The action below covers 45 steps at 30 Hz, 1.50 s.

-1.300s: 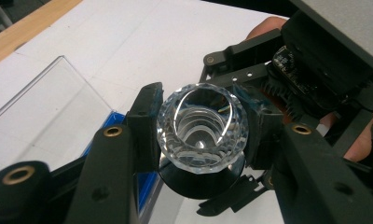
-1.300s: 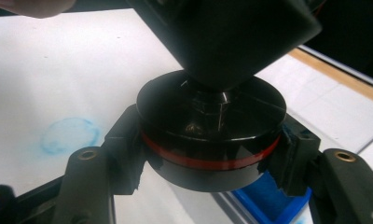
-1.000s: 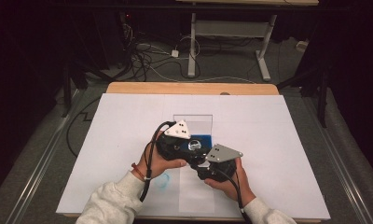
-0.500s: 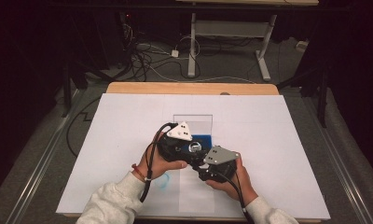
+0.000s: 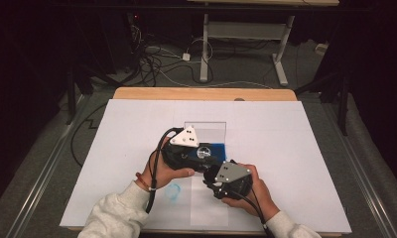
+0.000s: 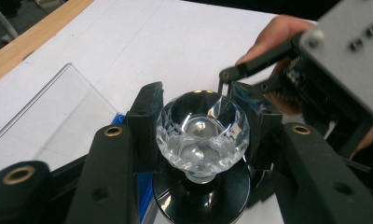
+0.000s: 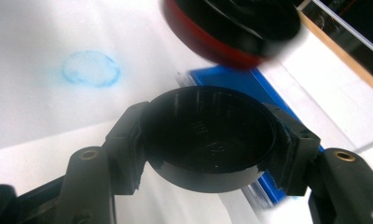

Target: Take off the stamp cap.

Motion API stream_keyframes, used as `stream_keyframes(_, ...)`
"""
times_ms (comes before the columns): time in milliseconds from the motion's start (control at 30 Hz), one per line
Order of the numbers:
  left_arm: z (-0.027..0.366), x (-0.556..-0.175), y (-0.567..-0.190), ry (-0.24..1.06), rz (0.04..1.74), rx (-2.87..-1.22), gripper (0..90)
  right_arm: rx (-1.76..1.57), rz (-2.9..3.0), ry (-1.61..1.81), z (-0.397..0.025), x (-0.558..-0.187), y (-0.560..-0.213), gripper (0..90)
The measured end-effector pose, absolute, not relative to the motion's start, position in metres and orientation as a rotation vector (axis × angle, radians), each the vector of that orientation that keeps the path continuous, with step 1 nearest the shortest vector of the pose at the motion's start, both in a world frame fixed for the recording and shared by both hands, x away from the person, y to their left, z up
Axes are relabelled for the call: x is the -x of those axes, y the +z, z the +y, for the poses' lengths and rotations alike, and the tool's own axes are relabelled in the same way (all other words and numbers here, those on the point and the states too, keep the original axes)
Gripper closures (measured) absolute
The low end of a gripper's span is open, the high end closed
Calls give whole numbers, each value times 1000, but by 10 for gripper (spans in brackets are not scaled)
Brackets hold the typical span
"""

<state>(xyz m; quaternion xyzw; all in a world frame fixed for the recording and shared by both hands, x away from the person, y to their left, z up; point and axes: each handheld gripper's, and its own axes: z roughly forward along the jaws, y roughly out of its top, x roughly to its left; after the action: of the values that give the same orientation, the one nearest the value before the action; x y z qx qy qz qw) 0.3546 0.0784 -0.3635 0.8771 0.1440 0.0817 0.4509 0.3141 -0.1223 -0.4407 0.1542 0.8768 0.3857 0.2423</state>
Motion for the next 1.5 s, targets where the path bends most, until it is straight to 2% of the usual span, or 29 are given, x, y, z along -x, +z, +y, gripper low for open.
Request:
stream_keyframes(833,94,-367,-377,248,404,-2237,546,-664,2170,1122,-205,-312,-401,386)
stream_keyframes(1500,104,-369,-375,286,427,-2230,546,-725,2096,1122,-240,-288,-407,385)
